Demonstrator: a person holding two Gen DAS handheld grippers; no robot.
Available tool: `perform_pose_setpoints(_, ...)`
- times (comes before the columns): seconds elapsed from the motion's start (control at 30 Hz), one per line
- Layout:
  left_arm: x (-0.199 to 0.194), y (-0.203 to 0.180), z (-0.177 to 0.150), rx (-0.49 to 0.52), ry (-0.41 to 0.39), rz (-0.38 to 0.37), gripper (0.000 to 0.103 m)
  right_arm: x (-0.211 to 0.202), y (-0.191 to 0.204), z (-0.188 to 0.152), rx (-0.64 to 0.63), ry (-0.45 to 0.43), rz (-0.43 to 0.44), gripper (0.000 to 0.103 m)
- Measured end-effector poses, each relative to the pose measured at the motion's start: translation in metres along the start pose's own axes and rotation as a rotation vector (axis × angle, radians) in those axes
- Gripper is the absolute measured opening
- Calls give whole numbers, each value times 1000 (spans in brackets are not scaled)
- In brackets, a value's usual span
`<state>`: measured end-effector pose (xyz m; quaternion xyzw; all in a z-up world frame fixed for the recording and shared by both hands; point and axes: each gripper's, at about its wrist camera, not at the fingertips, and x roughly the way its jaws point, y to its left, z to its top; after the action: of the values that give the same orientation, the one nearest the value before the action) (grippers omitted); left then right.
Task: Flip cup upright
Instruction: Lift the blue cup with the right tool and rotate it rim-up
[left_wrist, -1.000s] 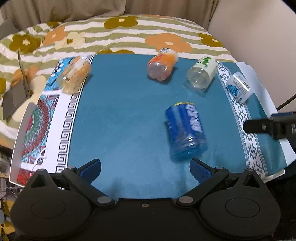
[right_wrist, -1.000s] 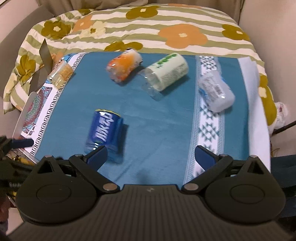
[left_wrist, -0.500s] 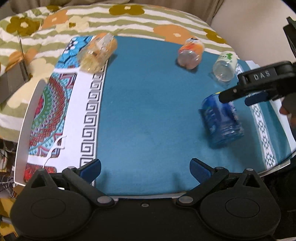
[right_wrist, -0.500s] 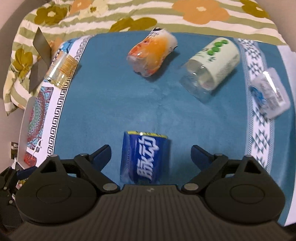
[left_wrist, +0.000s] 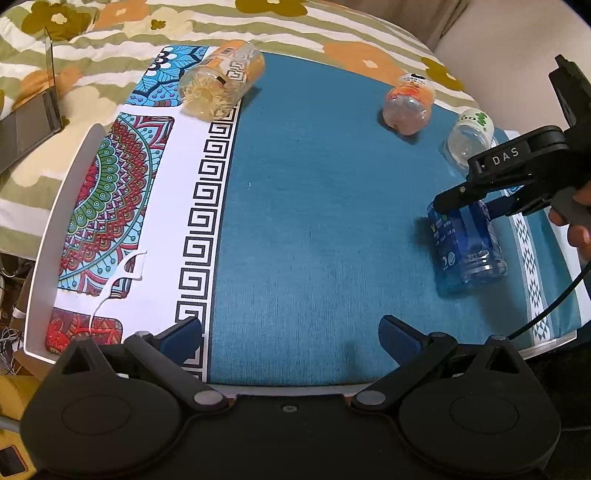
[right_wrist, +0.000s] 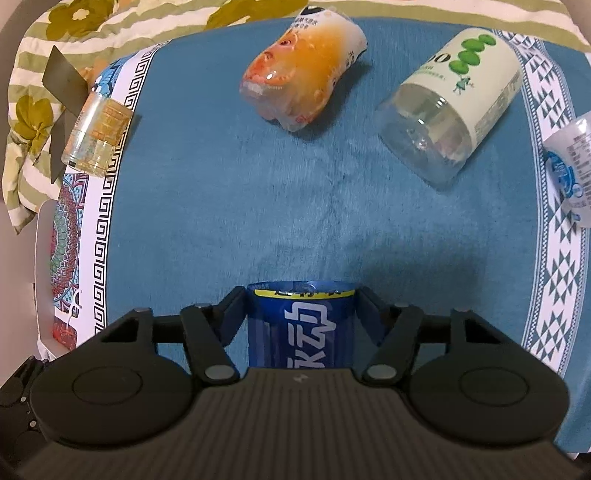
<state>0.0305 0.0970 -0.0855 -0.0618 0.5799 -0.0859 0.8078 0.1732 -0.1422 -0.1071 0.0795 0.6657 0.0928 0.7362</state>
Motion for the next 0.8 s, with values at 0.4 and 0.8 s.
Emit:
perform_pose_setpoints(0.4, -7, -1, 4, 6, -10, -14, 103, -37, -6, -18, 52, -134, 38, 77)
perform_pose_setpoints(0.8, -13, 1, 1, 35, -63, -36, 103, -37, 20, -104, 139, -885, -75, 77)
